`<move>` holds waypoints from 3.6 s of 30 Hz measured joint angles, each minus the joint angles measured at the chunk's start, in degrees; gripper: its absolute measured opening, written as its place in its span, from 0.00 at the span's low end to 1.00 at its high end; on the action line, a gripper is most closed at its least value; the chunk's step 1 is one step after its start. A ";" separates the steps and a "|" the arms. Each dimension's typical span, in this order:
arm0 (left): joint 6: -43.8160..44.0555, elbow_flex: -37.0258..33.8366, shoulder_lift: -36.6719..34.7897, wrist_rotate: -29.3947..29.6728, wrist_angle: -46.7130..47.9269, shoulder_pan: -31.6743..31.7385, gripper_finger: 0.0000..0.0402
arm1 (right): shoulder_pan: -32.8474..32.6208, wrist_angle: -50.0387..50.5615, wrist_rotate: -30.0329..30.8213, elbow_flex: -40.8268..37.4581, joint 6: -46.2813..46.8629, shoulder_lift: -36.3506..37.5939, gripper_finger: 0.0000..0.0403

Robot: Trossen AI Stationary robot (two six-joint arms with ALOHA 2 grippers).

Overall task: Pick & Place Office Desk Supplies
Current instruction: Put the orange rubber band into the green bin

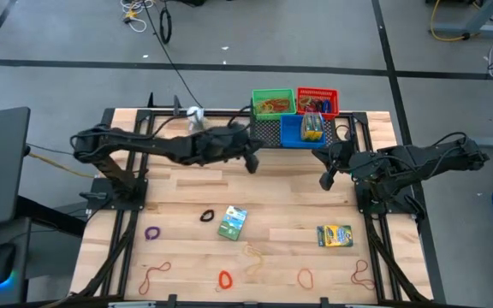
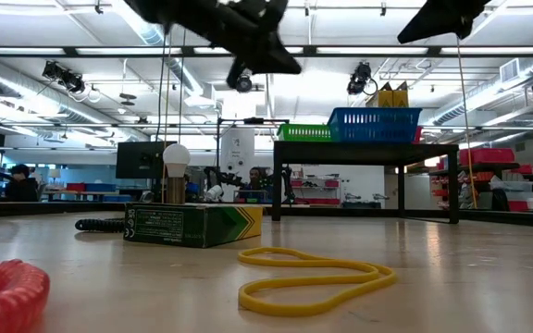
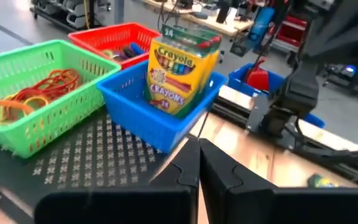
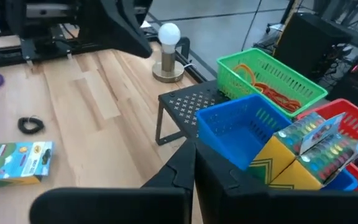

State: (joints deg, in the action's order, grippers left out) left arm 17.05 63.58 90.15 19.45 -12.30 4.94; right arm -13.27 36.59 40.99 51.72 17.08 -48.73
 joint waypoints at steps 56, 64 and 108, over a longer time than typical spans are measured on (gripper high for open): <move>-7.64 -27.94 -16.44 -7.51 -16.17 -6.10 0.02 | -29.19 4.81 -43.82 20.94 31.98 -59.01 0.40; -6.82 -27.92 -16.44 -7.51 -15.98 -6.11 0.02 | -30.03 4.46 -41.75 20.92 31.45 -63.90 0.32; -7.56 -27.92 -16.44 -10.44 -14.10 -3.11 0.02 | 1.29 9.76 -16.12 31.48 26.75 -30.89 0.01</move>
State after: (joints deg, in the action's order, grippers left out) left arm 9.49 35.66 73.71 9.02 -26.39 1.83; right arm -11.98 46.36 24.87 83.20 43.83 -79.62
